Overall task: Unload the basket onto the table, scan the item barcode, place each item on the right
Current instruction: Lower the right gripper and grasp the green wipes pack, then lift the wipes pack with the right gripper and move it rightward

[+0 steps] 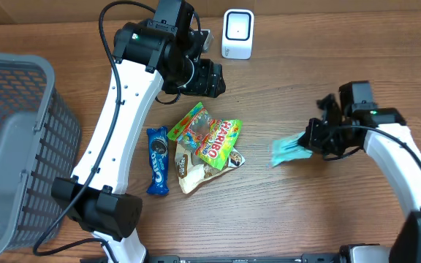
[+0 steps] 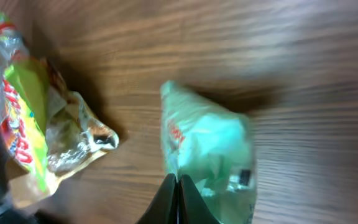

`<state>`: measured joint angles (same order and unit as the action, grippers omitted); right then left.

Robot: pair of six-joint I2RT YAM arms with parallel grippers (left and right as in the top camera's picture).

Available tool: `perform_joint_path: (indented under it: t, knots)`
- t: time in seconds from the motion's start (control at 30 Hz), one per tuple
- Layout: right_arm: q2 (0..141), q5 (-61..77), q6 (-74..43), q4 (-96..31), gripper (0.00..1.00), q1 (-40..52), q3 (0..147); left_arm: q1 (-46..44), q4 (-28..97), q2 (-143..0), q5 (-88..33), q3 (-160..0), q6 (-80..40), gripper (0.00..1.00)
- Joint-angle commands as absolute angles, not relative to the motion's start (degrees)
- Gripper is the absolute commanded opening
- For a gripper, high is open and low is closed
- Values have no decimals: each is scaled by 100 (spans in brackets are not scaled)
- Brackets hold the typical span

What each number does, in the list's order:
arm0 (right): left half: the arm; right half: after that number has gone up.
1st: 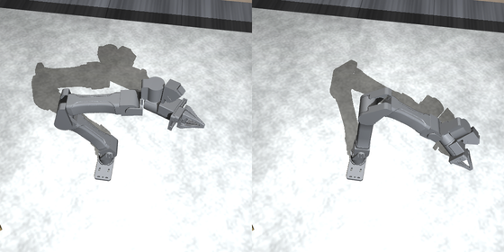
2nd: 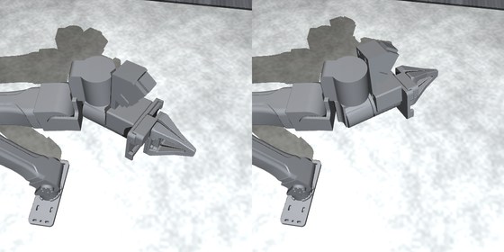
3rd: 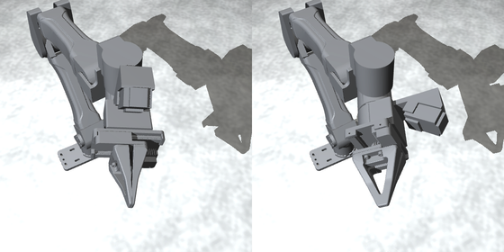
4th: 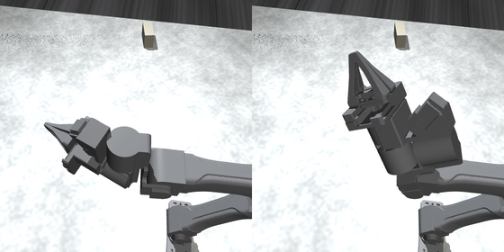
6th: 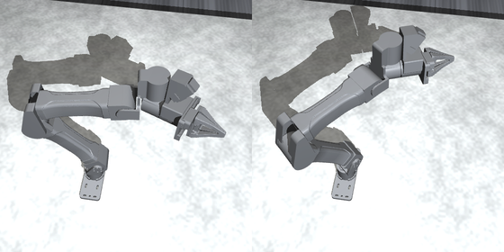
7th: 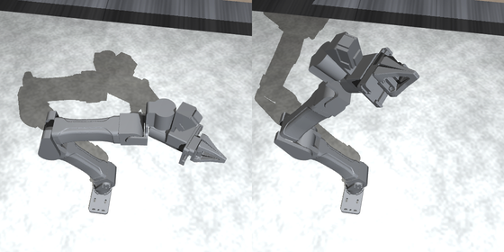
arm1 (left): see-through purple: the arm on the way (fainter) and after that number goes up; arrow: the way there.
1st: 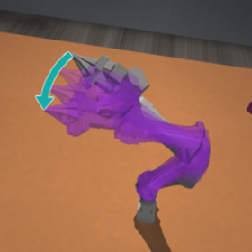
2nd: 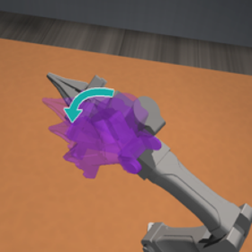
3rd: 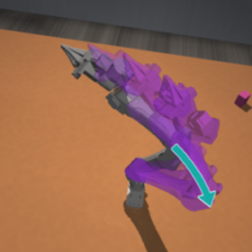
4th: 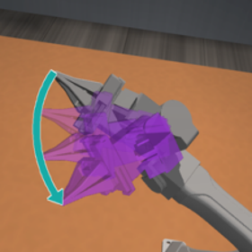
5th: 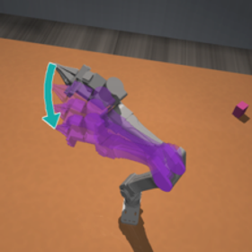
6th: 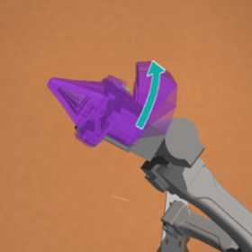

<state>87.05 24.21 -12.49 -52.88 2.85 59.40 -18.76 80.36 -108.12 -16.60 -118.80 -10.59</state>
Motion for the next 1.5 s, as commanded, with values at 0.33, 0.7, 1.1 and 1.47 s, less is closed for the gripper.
perform_joint_path:
  t: [0.33, 0.7, 1.1, 1.47]
  knots:
    - [8103, -1100, -2493, -5739, 4, 2078, 6307, -1920, 8038, -10847, -1326, -11898, -1072, 73]
    - [8114, 156, -3457, -5918, 83, 910, 6300, -1920, 8034, -10847, -1313, -11898, -1074, 76]
    - [8989, 1236, -2351, -5524, 89, -1131, 5693, -1920, 8031, -10847, -1280, -11898, -1074, 91]
    - [9738, 1232, -2241, -4823, 69, -1085, 5605, -1920, 7990, -10847, -1245, -11898, -1074, 90]
